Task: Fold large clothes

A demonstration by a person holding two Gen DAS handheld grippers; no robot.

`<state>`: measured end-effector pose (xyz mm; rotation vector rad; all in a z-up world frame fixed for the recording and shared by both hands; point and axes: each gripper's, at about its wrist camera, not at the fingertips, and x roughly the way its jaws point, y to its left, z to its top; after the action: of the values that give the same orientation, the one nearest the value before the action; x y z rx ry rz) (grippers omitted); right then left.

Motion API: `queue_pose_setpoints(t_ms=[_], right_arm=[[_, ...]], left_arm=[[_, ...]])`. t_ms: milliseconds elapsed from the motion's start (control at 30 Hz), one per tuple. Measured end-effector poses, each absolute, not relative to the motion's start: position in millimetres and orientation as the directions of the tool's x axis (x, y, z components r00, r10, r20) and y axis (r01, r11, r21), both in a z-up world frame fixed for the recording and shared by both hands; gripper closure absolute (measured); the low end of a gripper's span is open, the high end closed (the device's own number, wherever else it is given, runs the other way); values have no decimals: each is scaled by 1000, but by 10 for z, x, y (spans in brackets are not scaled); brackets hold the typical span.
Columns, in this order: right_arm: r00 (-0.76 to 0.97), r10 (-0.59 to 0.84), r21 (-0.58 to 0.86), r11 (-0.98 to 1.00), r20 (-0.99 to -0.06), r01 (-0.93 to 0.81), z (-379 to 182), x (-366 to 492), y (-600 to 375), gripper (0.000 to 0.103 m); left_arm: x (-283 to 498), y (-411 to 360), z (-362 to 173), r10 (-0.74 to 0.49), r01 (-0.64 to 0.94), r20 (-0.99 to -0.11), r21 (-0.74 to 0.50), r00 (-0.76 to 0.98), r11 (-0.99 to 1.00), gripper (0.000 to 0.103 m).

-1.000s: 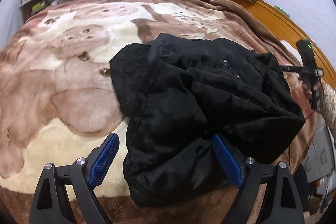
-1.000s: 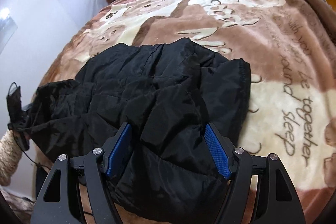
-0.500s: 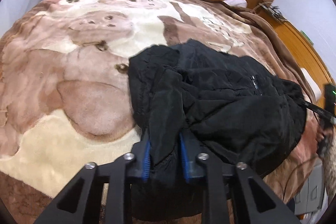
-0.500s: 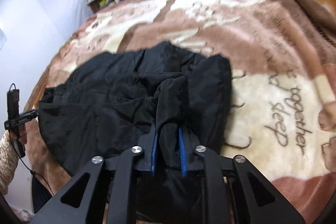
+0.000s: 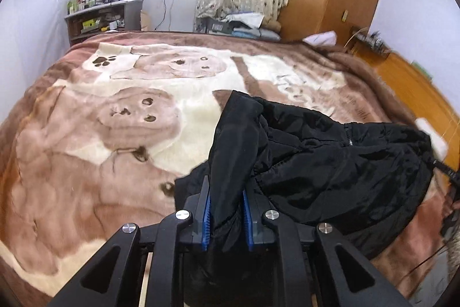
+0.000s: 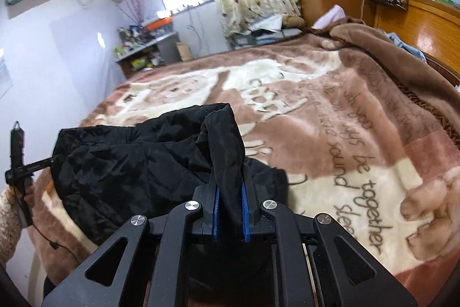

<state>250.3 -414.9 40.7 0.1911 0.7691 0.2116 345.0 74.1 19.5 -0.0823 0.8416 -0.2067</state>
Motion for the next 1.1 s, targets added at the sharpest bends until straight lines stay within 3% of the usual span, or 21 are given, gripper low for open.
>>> queue_pose_setpoints(t_ms=[167,333,500,667,767,833,1000,1100], right_arm=[[632,202,196,977,-748,-80,-1,2863,-4134,91],[559,196,223,975,-806,-21,-432,3073,-4206,89],[470,107,106,994,-876,-29,-733,3240,-4037,83],[418,70,70,997,-906,-15,-937,3308,-3995,80],[396,30,19,999,-918,-33,-1011,3319,-3923,78],[377,10,-5,999,-926,-39,-1020,3342,-3883,75],[438,-82,-83,996,-895,17,-693,3291,-3840,68],[572,-86,-64,996,-815,58,-259,3030,-3843,52]], left_arm=[[3821,642,-174,-170,144,-792,-104,586,984,84],[4080,701,-674,-120,89,-857,-88,501,992,70],[4164,555,-975,-21,109,-883,34,470,993,62],[4245,613,-1176,-39,76,-905,-7,424,997,57],[4279,663,-1244,-25,39,-912,-10,409,999,43],[4284,686,-1244,-12,13,-914,-7,406,1000,33],[4211,895,-991,-86,-60,-908,-120,411,991,33],[4055,940,-708,-63,-43,-874,-96,482,994,33]])
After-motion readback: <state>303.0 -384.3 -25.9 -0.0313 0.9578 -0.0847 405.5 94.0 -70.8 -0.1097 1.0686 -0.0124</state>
